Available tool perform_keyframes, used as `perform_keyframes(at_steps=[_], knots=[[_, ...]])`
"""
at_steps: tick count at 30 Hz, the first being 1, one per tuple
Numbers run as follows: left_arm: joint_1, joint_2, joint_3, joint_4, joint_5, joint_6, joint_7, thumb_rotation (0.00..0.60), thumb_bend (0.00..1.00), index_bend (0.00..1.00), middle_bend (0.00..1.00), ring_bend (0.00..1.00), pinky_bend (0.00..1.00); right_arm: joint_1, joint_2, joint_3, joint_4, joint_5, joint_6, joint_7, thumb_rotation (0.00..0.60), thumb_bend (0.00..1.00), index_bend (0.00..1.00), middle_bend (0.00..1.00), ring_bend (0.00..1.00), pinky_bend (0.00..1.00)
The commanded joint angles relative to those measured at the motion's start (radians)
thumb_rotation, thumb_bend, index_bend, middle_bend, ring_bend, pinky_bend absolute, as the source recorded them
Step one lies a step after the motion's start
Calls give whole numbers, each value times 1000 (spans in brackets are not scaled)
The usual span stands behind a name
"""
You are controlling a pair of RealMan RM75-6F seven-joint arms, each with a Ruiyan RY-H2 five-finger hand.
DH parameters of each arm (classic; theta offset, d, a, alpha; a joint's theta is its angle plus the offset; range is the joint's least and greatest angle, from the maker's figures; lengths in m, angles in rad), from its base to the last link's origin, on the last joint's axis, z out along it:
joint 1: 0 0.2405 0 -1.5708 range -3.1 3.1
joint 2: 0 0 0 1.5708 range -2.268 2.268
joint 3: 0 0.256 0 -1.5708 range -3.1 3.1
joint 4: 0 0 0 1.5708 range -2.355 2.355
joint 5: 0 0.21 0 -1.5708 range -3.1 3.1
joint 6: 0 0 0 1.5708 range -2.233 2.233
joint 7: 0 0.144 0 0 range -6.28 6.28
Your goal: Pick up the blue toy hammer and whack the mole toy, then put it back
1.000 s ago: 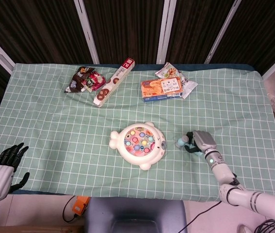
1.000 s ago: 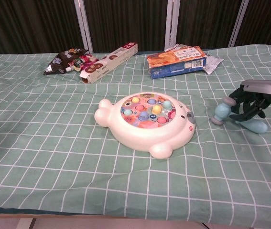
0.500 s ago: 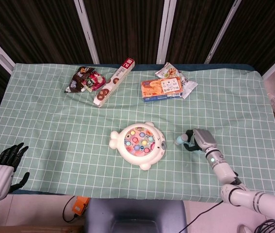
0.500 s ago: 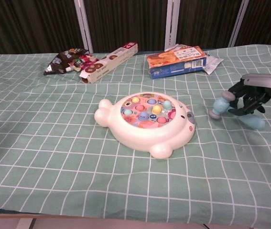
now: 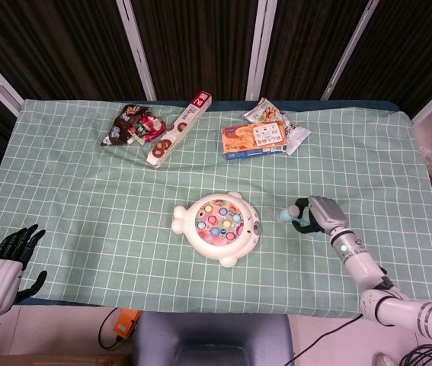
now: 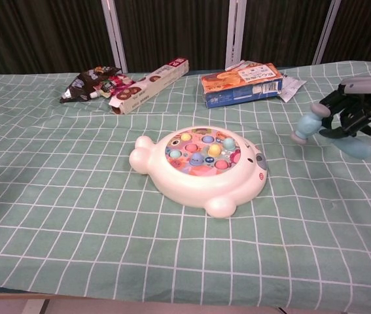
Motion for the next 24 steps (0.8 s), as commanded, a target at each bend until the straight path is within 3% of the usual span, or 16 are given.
perform_keyframes(at_steps=[1, 5, 9, 12, 17, 24], knots=[[0, 0, -1, 1, -1, -1, -1, 600, 375, 0, 0, 0, 115, 5, 37, 21, -49, -12, 2, 15, 600, 810, 1000, 712, 729, 845], [-1, 0, -1, 0, -2, -2, 0, 600, 375, 0, 0, 0, 114, 27, 100, 46, -140, -10, 13, -11, 600, 810, 1000, 713, 729, 845], [0, 1, -1, 0, -2, 0, 0, 600, 375, 0, 0, 0, 115, 87, 161, 56, -255, 65, 24, -114, 600, 812, 1000, 713, 729, 845], [1, 2, -1, -1, -3, 0, 0, 600, 376, 0, 0, 0, 114, 156, 177, 49, -326, 166, 39, -217, 600, 815, 1000, 713, 729, 845], [0, 2, -1, -1, -3, -1, -1, 600, 377, 0, 0, 0, 114, 208, 173, 39, -360, 240, 44, -279, 600, 816, 1000, 714, 729, 845], [7, 12, -1, 5, -5, 9, -24, 600, 376, 0, 0, 0, 114, 445, 58, 25, -354, 587, 120, -471, 600, 817, 1000, 714, 729, 845]])
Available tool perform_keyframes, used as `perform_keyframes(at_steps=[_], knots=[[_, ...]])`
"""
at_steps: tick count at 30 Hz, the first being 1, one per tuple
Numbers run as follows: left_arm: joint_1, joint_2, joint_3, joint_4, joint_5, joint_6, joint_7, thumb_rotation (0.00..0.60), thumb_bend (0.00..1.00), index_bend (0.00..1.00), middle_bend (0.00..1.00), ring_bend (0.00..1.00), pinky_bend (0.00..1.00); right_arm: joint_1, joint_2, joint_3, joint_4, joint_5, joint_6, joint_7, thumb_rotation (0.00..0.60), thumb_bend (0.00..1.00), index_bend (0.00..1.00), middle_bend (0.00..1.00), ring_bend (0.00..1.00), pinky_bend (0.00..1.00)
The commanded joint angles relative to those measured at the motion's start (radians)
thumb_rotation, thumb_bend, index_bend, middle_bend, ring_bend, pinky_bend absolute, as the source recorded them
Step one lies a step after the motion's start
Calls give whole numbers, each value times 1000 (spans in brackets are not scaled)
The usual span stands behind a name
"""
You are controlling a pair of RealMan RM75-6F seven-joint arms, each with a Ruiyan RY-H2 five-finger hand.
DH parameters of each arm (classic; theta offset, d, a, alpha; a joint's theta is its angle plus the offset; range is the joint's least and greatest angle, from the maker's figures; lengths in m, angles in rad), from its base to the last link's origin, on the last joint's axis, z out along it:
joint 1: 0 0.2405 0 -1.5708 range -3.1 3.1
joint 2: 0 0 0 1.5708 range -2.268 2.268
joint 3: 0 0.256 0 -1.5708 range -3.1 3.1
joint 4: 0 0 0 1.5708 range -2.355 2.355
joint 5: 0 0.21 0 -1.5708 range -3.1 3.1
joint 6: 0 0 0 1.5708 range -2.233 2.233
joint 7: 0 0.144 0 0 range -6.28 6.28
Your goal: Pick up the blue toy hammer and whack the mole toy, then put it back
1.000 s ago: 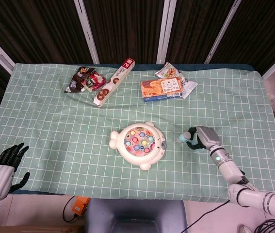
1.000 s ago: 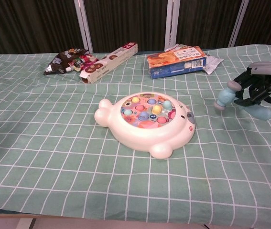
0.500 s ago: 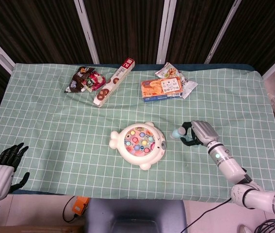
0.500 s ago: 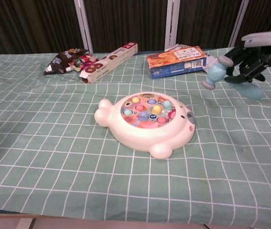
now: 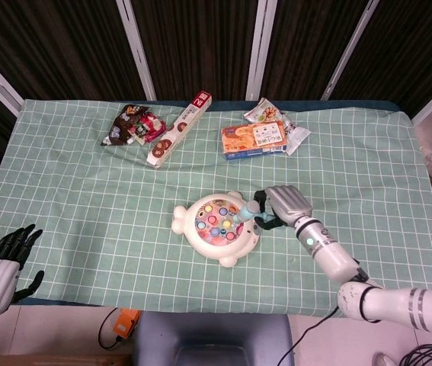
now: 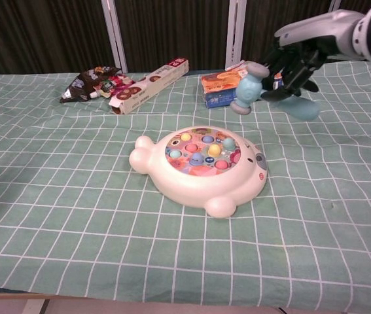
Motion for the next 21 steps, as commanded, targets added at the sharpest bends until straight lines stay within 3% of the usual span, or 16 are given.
perform_keyframes(at_steps=[1, 7, 13, 21], knots=[[2, 3, 0, 3, -2, 2, -5, 600, 376, 0, 0, 0, 114, 167, -86, -10, 9, 232, 64, -130, 600, 817, 1000, 714, 729, 845], [8, 6, -1, 5, -8, 7, -9, 600, 376, 0, 0, 0, 114, 232, -136, -33, 43, 314, 106, -187, 600, 818, 1000, 714, 729, 845], [14, 9, 0, 6, -2, 18, -18, 600, 377, 0, 0, 0, 115, 249, -178, -63, 69, 309, 153, -225, 600, 817, 1000, 714, 729, 845], [8, 7, -2, 6, -2, 8, -18, 600, 375, 0, 0, 0, 115, 240, -163, -73, 59, 300, 155, -228, 600, 818, 1000, 714, 729, 845]])
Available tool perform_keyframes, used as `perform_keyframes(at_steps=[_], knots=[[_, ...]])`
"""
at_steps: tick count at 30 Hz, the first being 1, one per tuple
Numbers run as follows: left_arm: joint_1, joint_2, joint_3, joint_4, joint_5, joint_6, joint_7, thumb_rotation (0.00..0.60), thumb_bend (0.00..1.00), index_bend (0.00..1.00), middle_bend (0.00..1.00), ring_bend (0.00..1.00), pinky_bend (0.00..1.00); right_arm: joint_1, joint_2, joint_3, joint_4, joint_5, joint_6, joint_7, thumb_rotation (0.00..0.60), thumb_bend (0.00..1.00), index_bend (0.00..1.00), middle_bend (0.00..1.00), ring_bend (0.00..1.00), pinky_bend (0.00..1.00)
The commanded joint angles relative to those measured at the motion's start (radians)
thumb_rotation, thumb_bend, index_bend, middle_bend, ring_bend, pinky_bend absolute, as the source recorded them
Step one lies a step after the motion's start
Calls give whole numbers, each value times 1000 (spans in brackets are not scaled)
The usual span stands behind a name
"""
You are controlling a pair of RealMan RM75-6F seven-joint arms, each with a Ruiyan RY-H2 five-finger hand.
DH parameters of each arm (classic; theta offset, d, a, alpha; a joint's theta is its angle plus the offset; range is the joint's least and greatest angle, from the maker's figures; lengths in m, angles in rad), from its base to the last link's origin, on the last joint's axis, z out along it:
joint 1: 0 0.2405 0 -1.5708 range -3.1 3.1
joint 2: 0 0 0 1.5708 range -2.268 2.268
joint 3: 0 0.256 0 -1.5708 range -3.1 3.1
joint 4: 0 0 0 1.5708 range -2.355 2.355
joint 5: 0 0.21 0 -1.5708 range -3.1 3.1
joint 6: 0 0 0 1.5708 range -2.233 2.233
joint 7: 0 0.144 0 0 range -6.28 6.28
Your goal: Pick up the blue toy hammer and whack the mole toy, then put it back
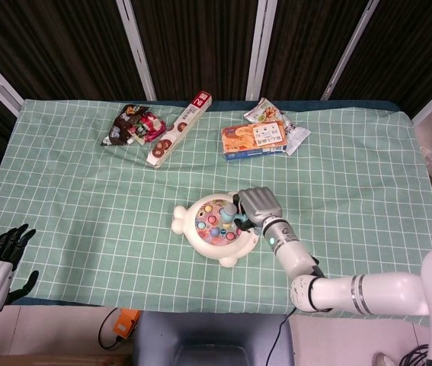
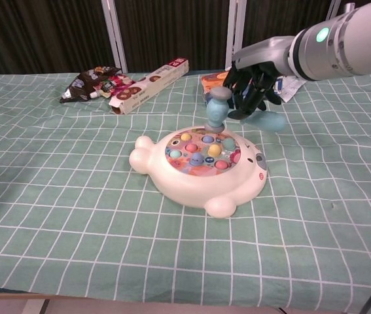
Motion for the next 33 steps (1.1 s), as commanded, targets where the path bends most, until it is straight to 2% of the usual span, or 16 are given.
perform_keyframes(at_steps=[1, 13, 33], knots=[[-1, -1, 0, -1, -1, -3, 3, 600, 375, 0, 0, 0, 115, -2, 5, -6, -2, -2, -6, -4, 600, 818, 1000, 714, 729, 845], [-4, -4, 0, -4, -1, -9, 14, 600, 375, 0, 0, 0, 115, 0, -12, -21, -6, -26, -39, -3, 600, 817, 1000, 714, 729, 845], [0, 1, 1, -2, 4, -2, 1, 600, 376, 0, 0, 0, 114, 35, -102, -28, 31, -4, 17, -50, 600, 817, 1000, 714, 729, 845]])
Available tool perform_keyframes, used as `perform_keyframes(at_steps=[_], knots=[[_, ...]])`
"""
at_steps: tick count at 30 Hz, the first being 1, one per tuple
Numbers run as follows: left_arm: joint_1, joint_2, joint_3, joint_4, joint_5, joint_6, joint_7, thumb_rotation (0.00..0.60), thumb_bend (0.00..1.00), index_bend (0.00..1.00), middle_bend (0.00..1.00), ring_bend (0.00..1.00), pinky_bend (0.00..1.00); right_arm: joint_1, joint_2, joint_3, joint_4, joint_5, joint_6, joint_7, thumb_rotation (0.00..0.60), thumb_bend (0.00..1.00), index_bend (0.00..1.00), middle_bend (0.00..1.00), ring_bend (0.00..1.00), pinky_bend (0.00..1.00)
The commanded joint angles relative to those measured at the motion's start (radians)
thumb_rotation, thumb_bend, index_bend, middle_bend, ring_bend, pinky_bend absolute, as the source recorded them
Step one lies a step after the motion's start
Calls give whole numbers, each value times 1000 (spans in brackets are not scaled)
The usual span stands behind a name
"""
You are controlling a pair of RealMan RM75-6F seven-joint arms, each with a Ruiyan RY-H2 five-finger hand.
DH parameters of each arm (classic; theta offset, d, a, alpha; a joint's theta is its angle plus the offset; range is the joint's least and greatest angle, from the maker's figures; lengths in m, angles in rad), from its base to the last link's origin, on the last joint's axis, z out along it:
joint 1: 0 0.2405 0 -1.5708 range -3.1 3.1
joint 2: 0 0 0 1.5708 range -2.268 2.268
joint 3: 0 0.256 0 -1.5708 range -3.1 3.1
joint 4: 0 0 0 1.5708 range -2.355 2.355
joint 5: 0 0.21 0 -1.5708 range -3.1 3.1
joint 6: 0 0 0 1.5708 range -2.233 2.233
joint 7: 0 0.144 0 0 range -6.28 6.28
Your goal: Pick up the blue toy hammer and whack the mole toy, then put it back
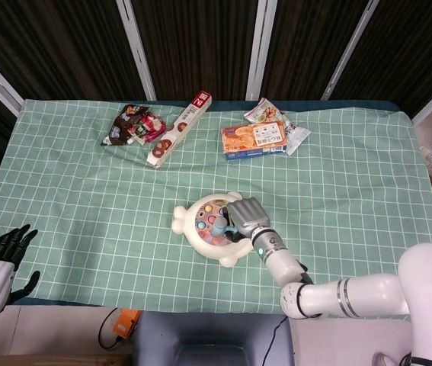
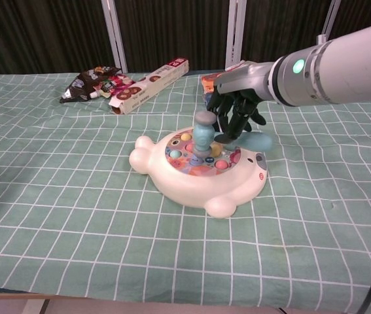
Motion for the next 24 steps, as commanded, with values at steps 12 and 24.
perform_keyframes(at_steps=[12, 24], knots=[[1, 2, 0, 2, 4, 4, -6, 600, 376, 0, 0, 0, 114, 9, -38, -5, 31, 20, 15, -38, 600, 818, 1000, 714, 729, 845], [4, 2, 1, 3, 7, 10, -9, 600, 376, 0, 0, 0, 114, -15, -16, 15, 10, 3, 27, -21, 600, 818, 1000, 714, 729, 845]])
